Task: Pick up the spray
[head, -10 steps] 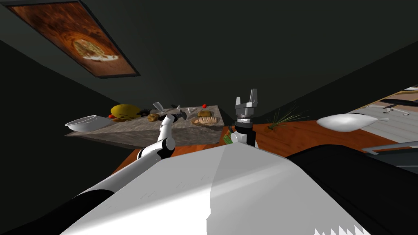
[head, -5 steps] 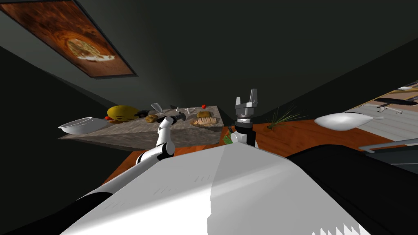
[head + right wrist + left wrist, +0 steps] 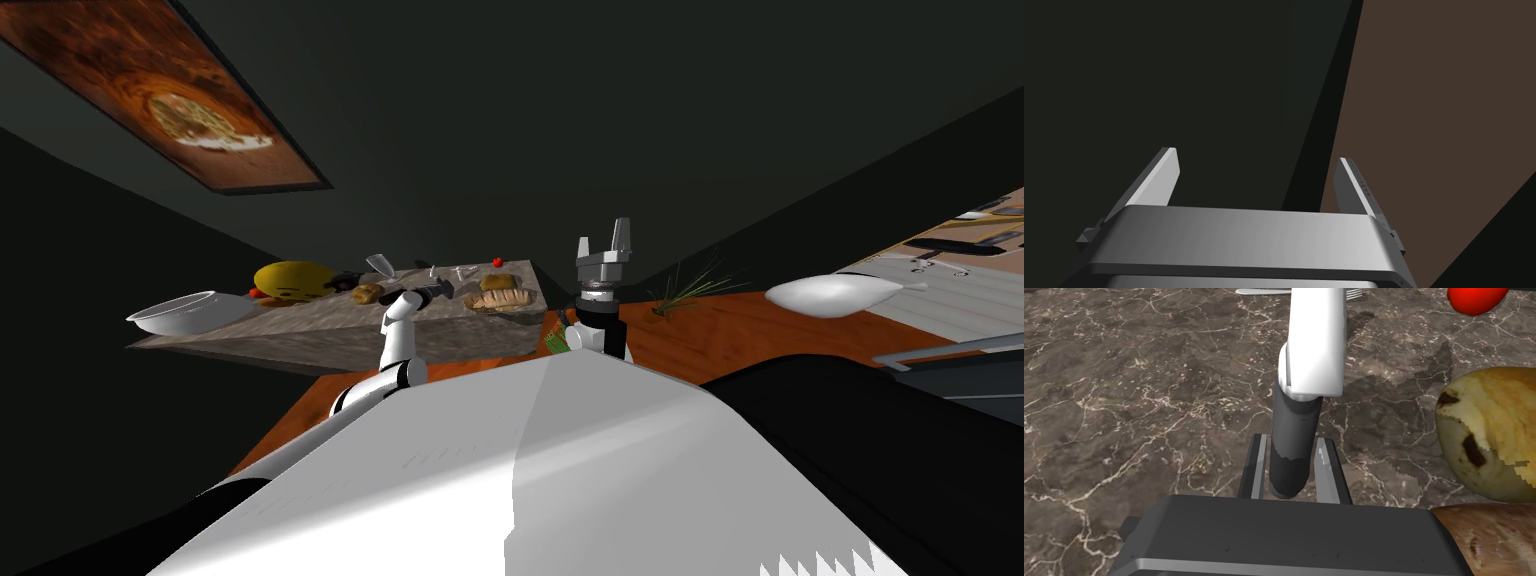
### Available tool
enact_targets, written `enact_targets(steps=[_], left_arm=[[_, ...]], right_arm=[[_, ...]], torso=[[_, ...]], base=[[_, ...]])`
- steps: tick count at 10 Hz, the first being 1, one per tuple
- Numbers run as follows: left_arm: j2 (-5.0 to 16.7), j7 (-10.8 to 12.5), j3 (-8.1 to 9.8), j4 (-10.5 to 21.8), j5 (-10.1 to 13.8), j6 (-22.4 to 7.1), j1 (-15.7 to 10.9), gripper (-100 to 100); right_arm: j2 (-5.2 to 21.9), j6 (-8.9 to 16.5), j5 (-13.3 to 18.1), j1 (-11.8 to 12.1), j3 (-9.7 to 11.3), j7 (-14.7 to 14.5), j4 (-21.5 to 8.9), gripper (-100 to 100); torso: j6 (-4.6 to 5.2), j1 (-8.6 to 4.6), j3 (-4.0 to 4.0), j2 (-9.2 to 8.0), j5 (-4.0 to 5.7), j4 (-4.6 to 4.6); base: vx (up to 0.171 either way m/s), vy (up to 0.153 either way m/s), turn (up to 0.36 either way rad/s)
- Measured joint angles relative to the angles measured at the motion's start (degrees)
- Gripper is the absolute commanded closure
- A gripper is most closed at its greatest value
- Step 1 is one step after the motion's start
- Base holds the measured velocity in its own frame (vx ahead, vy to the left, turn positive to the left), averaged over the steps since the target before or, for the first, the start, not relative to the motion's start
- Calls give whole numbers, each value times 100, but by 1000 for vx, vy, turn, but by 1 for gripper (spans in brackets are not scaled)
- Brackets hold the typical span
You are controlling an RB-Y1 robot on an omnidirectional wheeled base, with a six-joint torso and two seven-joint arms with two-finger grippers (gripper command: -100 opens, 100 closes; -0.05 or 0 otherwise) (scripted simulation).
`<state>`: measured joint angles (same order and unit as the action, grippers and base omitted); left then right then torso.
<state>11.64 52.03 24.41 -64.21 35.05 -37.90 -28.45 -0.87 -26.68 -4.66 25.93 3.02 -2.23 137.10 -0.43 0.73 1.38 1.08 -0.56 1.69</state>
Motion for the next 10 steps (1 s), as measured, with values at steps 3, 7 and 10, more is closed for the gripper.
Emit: enact_targets(steps=[3, 7, 10], left_arm=[[-14, 353, -146, -584, -128, -216, 339, 100], [-7, 446, -164, -1112, -146, -263, 504, 100], [-16, 826, -324, -1710, -246, -590, 1006, 100]], right_arm=[[0, 0, 0, 0, 0, 0, 0, 0], [0, 0, 0, 0, 0, 0, 0, 0], [0, 0, 0, 0, 0, 0, 0, 0]], torso=[[3, -2, 10, 12, -3, 9], [1, -3, -6, -8, 3, -4], [0, -3, 3, 4, 1, 2]], base=[[39, -6, -51], [14, -1, -18], [26, -7, -14]])
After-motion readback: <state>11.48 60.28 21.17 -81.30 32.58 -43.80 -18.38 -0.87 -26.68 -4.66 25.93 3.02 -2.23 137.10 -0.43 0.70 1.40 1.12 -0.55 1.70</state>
